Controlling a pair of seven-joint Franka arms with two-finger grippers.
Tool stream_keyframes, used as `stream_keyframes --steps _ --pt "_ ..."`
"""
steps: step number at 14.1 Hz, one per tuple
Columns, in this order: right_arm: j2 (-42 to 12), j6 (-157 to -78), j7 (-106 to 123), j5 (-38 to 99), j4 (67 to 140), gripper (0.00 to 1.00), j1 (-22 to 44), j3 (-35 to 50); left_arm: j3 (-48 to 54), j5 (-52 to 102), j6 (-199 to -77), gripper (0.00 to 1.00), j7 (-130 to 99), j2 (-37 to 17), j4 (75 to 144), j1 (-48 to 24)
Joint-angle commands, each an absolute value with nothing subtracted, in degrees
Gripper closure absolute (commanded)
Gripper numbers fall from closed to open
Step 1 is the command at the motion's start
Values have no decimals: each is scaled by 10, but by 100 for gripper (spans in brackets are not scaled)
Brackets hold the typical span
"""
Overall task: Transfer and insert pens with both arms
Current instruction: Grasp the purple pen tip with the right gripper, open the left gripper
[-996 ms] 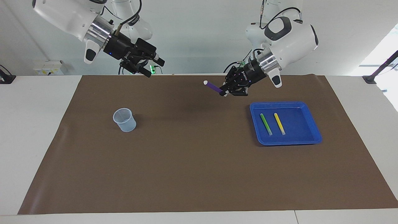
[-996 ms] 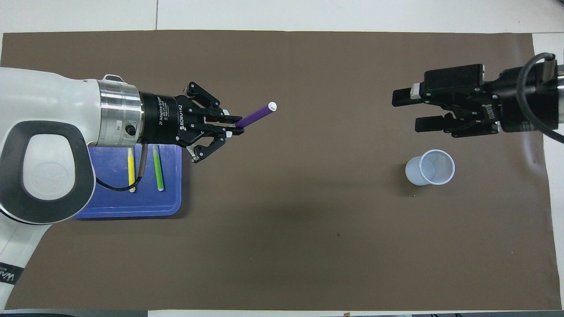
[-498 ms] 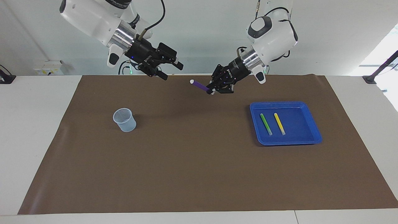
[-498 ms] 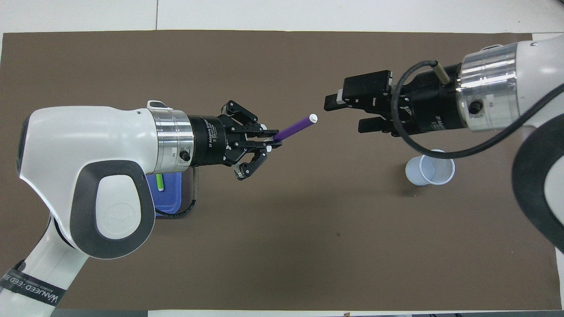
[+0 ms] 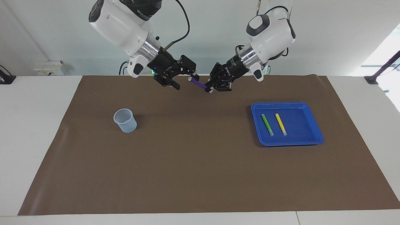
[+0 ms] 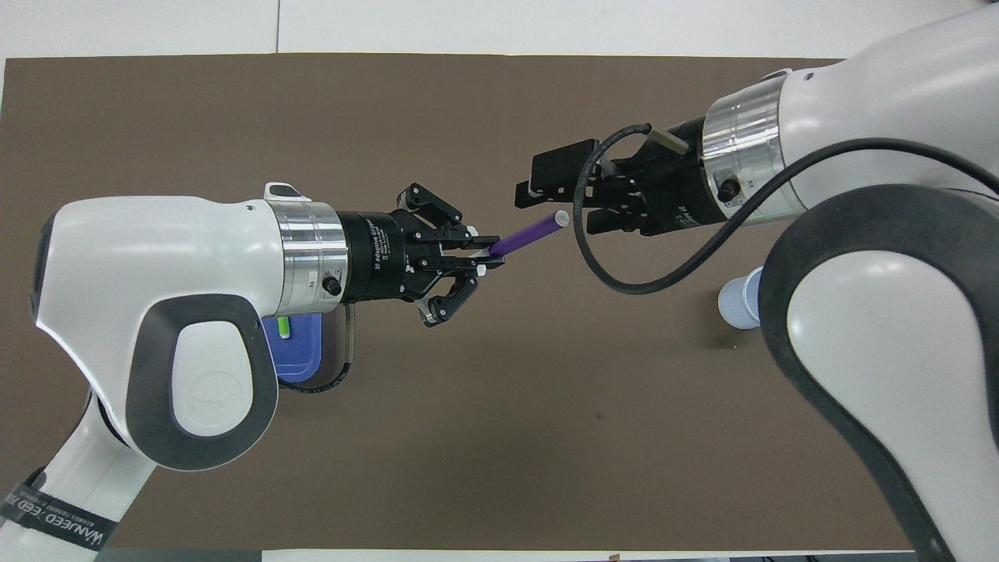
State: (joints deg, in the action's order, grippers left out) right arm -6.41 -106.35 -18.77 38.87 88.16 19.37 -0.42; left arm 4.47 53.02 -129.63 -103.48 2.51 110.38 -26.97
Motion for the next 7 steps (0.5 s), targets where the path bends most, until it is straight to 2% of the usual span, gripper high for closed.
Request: stream_keyframes --steps 1,7 --pt "-68 -1061 -195 367 869 0 204 -4 39 541 -1315 100 -1023 47 1136 -281" --pt "-65 -1040 -190 326 868 0 204 -4 39 541 -1321 100 -1021 50 1139 -281"
